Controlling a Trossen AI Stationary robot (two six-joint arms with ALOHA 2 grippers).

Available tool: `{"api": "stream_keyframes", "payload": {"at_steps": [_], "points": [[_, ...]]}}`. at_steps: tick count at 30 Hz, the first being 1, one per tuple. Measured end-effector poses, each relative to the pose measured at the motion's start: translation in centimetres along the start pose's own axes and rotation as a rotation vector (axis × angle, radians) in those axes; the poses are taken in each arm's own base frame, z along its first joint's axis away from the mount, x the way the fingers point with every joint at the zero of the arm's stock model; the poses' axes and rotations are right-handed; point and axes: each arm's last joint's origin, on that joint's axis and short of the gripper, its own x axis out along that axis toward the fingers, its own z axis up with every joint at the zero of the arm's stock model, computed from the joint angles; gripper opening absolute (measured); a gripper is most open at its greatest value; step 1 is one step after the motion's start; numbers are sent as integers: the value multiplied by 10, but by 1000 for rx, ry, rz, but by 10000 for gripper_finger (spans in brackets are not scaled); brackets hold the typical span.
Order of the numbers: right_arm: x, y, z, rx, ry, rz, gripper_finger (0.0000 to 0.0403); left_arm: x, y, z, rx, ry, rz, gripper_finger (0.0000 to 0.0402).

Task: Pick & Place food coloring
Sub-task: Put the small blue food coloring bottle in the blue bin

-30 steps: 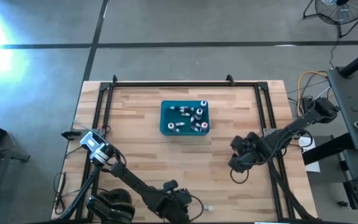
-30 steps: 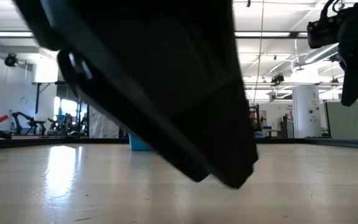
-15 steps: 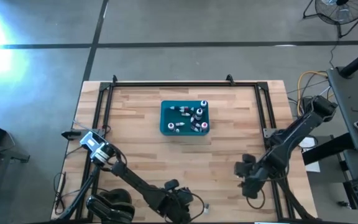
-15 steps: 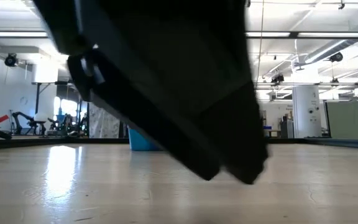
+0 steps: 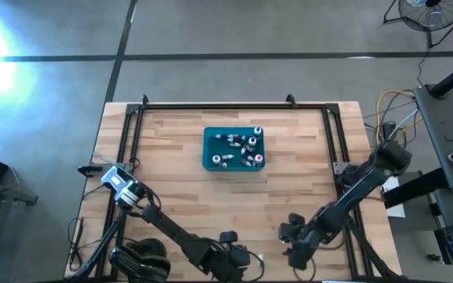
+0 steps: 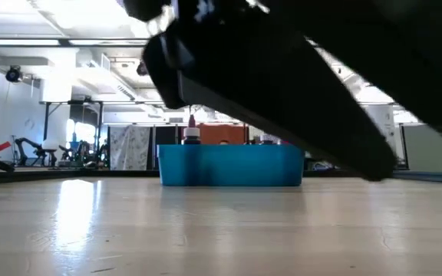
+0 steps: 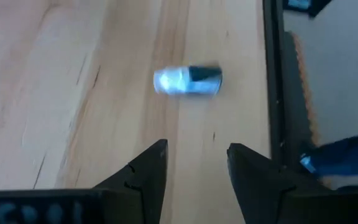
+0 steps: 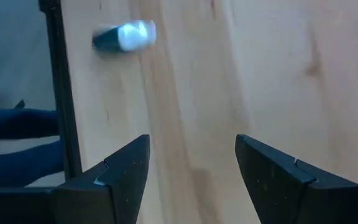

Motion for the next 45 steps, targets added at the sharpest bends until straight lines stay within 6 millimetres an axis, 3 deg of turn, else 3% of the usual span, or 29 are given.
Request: {"api": "stream_keyframes", "payload": {"at_steps": [7, 20, 25, 31, 45], "points": [[31, 32, 15, 50, -5, -35, 231, 16, 1, -11, 56, 27, 0, 146], [68, 84, 38, 105, 22, -82, 231, 26, 2, -18, 127, -15, -19, 146], [82, 90, 43, 126, 32, -145, 231, 28, 4, -21, 124, -30, -30, 146], [81, 89, 46, 72, -30, -251, 230, 28, 3, -23, 129, -28, -27, 146], [83, 82, 49, 64, -35, -285, 216, 27, 2, -25, 130, -33, -11, 146]]}}
